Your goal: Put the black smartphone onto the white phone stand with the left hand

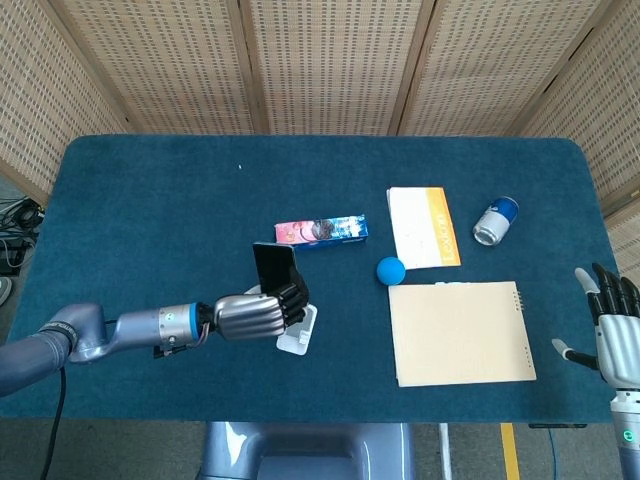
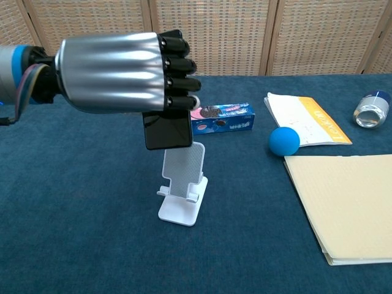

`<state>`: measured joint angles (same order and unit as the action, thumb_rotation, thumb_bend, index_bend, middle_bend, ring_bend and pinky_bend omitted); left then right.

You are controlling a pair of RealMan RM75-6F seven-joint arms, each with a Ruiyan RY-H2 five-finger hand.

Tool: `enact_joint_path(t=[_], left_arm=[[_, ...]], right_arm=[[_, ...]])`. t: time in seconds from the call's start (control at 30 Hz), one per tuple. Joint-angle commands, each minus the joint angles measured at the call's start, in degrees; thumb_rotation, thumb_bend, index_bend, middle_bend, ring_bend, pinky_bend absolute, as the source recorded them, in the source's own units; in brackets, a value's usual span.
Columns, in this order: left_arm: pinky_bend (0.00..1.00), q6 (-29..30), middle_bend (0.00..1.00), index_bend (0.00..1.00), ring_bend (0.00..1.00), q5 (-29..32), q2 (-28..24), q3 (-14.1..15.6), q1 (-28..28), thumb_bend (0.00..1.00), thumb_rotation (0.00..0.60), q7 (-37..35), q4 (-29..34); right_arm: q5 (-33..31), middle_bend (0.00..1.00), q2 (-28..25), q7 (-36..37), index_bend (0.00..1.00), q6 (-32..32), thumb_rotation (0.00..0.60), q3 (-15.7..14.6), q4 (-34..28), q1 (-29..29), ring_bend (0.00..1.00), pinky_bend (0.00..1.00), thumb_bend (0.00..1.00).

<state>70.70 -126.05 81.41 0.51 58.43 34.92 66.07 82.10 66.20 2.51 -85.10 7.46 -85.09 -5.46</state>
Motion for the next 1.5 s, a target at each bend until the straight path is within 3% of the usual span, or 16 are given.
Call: enact_joint_path(t=[0.03, 0.37, 0.7, 1.5], left_arm=[[0.37, -2.72, 0.45, 0.52, 0.48, -0.53, 1.67, 0.11, 1.56, 0.00, 0.600, 1.92, 0.48], [0.32, -5.92, 0.44, 0.52, 0.48, -1.09, 4.92, 0.64, 3.11, 0.00, 0.600, 5.76, -0.01], [0.32, -10.10, 0.43, 0.51, 0.48, -1.58, 3.52, 2.21, 4.75, 0.00, 0.600, 7.82, 1.25], [0.30, -9.81, 0.42, 0.50, 0.47, -1.61, 5.71, 4.71, 4.14, 0.00, 0.600, 9.57, -0.94]], right_arm=[[-0.09, 0.00, -0.04, 0.26, 0.00, 0.12, 0.600, 0.02, 0.12, -0.03, 0.00, 0.00, 0.00], [-0.13, 0.00, -0.21, 0.83, 0.00, 0.26, 0.600, 0.01, 0.09, -0.04, 0.00, 0.00, 0.00], [-0.55, 0.00, -0.68, 2.15, 0.00, 0.53, 0.600, 0.18, 0.18, 0.05, 0.00, 0.00, 0.00], [-0.42, 0.00, -1.06, 2.88, 0.00, 0.53, 0.600, 0.17, -0.05, 0.09, 0.00, 0.00, 0.00]])
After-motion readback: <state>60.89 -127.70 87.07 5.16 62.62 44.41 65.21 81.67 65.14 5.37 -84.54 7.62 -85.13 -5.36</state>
